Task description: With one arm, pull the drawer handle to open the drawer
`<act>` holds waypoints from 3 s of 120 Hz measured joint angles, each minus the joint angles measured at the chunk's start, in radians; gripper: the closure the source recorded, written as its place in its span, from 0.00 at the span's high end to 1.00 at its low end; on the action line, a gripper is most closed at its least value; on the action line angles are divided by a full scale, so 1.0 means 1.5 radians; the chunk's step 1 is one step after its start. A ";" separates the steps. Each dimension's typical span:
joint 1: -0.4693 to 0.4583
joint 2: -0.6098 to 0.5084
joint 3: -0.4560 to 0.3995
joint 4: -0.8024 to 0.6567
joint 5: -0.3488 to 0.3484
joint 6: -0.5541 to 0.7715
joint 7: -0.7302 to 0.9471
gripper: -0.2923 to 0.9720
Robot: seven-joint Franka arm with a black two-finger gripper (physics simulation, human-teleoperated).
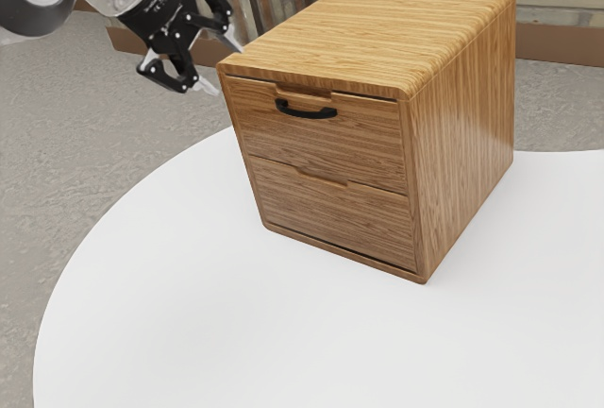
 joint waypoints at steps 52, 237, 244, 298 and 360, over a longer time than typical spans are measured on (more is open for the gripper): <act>-0.019 0.020 -0.036 -0.024 -0.034 0.035 0.028 0.52; 0.018 0.063 -0.006 -0.028 -0.040 0.071 0.072 0.43; 0.005 0.066 -0.006 -0.028 -0.040 0.071 0.073 0.43; 0.015 0.078 -0.007 -0.028 -0.040 0.076 0.076 0.43; 0.004 0.092 -0.008 -0.028 -0.056 0.084 0.080 0.41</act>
